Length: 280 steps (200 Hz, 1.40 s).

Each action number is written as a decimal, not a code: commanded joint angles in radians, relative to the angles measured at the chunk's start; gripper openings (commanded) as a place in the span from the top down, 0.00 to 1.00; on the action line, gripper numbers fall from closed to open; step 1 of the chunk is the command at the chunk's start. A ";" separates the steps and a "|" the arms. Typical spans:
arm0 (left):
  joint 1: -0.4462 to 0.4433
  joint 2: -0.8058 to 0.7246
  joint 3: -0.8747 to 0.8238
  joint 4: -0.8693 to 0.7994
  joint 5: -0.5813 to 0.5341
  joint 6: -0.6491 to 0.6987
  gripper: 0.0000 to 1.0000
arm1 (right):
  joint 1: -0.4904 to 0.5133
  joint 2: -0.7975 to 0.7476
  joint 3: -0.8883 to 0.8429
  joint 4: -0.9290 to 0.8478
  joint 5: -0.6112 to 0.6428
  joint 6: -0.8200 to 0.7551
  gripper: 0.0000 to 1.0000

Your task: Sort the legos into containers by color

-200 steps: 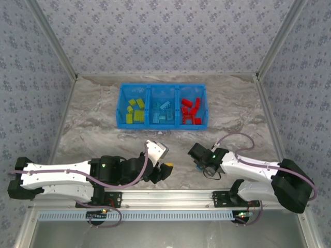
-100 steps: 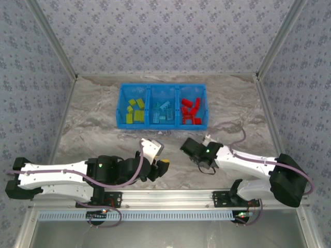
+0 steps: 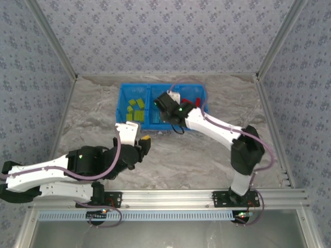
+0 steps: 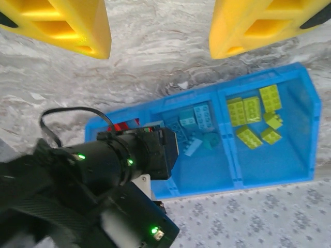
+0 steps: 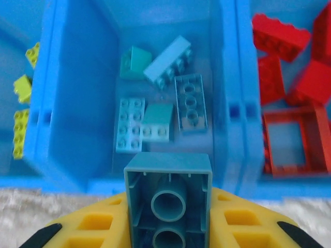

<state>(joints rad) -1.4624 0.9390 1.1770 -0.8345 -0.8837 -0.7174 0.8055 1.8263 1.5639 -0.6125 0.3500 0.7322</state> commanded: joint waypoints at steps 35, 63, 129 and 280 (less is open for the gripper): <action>0.078 0.062 0.044 0.009 0.054 0.039 0.46 | -0.156 0.270 0.278 0.078 -0.292 -0.145 0.73; 0.098 0.081 0.035 0.036 0.093 0.047 0.46 | -0.193 0.381 0.408 0.060 -0.354 -0.150 0.73; 0.099 0.101 0.026 0.067 0.122 0.043 0.46 | -0.259 0.518 0.524 0.052 -0.391 0.028 0.73; 0.100 0.066 -0.015 0.073 0.143 0.012 0.46 | -0.265 0.575 0.644 0.051 -0.360 0.299 0.46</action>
<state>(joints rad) -1.3678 1.0309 1.1618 -0.7811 -0.7437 -0.6987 0.5430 2.4126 2.1712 -0.5190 -0.0338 1.0210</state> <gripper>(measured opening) 0.537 0.533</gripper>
